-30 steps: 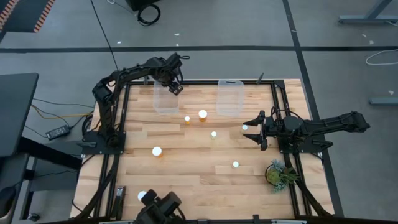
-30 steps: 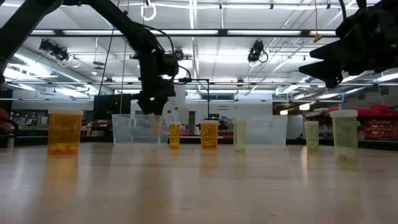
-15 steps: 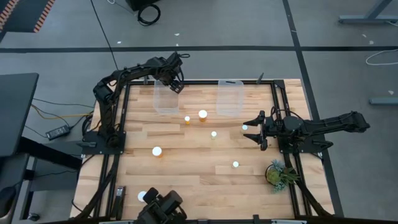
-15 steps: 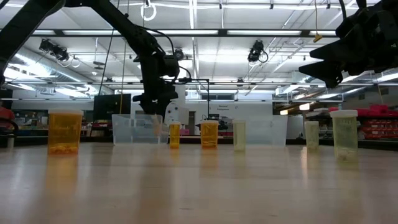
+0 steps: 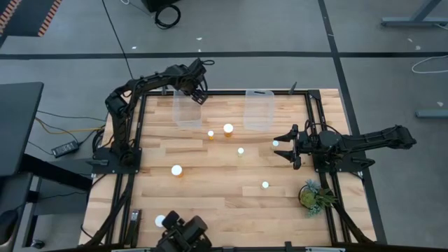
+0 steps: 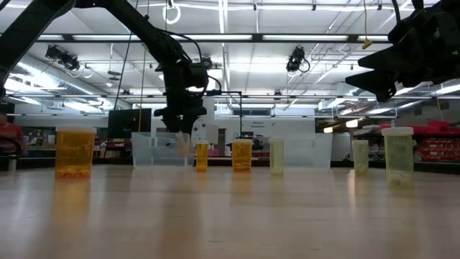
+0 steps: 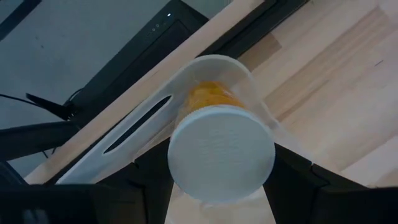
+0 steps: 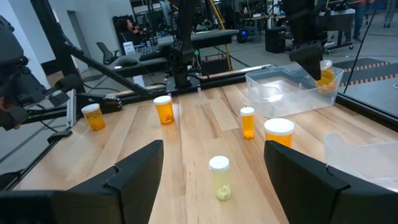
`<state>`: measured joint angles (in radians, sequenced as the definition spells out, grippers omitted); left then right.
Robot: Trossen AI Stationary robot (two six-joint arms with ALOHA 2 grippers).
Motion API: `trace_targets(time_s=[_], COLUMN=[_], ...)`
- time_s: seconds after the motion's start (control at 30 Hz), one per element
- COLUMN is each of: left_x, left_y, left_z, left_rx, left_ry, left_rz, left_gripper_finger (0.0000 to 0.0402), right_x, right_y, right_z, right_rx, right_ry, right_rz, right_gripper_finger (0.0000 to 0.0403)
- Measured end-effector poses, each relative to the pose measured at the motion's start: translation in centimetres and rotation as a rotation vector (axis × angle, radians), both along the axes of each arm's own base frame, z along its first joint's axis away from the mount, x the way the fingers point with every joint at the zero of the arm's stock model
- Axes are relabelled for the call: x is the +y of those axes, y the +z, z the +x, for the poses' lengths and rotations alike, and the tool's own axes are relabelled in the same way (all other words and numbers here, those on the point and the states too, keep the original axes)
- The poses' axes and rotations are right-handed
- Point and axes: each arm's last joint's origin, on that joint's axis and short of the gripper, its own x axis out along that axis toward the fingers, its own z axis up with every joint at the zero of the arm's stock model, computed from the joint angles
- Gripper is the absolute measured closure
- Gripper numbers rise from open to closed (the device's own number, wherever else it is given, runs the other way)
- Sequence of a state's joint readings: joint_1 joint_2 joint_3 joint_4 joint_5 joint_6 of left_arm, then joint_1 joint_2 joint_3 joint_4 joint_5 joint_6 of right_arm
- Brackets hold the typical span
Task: Pick and place medicine bottles into bin by pill shape (circle, oval)
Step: Put the large orange pill bottle into the left transparent bin
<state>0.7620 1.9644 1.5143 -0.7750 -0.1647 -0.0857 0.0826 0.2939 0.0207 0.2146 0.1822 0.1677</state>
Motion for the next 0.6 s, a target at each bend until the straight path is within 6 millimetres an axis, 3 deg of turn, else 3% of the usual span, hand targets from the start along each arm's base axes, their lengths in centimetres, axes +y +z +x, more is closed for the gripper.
trace_targets(time_s=[0.6], left_x=[-1.1], left_y=[-0.2], left_z=[0.2], left_rx=[0.030], left_ry=[0.039], left_rz=[-0.055], left_gripper_finger=[0.0186], right_x=[0.0], right_y=[0.0], right_z=[0.0], right_rx=[0.000], right_ry=[0.000], right_rz=[0.000], right_gripper_finger=[0.0118])
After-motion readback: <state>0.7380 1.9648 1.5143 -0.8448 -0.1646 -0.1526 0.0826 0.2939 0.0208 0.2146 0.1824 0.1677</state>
